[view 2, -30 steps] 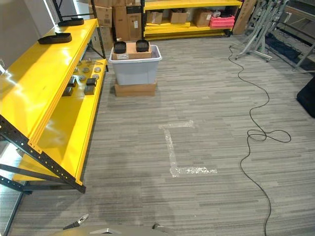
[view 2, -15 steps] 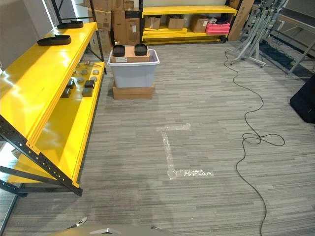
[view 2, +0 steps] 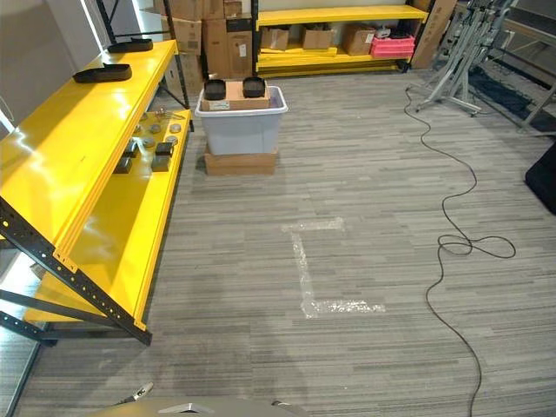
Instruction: Move parts from the plastic box to the shelf.
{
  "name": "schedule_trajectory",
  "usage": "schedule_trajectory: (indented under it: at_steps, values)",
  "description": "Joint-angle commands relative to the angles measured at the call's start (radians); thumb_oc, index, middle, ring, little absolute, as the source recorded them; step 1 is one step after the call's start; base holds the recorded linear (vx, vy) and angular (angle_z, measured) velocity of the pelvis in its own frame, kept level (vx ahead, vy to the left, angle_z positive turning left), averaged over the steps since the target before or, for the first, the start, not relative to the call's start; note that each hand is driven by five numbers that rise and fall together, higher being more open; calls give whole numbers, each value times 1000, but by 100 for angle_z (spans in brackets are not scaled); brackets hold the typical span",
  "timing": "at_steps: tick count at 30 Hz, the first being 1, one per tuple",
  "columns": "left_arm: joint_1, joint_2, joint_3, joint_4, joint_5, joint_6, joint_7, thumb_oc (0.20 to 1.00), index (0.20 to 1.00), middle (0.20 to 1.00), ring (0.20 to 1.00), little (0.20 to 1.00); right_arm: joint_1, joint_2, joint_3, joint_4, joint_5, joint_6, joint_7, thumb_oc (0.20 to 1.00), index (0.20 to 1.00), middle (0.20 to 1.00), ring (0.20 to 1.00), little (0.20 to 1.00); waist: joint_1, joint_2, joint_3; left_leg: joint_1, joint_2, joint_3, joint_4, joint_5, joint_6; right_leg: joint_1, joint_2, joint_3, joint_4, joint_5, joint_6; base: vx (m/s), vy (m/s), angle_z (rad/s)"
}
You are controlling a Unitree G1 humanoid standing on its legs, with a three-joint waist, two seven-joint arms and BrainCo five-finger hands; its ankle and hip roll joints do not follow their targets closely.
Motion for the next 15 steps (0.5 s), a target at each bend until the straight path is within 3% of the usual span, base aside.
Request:
schedule_trajectory:
  at_steps: [1,5,12,15]
  values:
    - [-41,18,44,16,-12,-65,9,1000,1000,1000,1000,1000,-33,6,7,34,71,-81,-46,1000,1000,1000,1000,1000,5,-44,2,0,-17,36,-20,-30,-27,102,-70,13,-175,89,125,45,29,2]
    - [-55,25,49,-12,-68,-96,15,1000,1000,1000,1000,1000,-40,-12,-16,-7,156,-143,-56,1000,1000,1000,1000,1000,6,-47,0,1,-22,32,-11,-34,-22,104,-72,19,-170,90,128,56,25,3]
    - [-74,43,45,-45,-106,-74,6,1000,1000,1000,1000,1000,-47,-34,-51,-62,234,-100,-45,1000,1000,1000,1000,1000,-2,-49,5,-14,-35,33,19,-50,4,75,-83,47,-103,70,127,75,78,-4]
    - [-70,43,41,-36,-77,-77,-28,1000,1000,1000,1000,1000,-49,-23,-64,-46,258,-103,-43,1000,1000,1000,1000,1000,-14,-35,33,-40,-49,35,53,-62,52,-28,-95,73,128,59,130,33,155,-6]
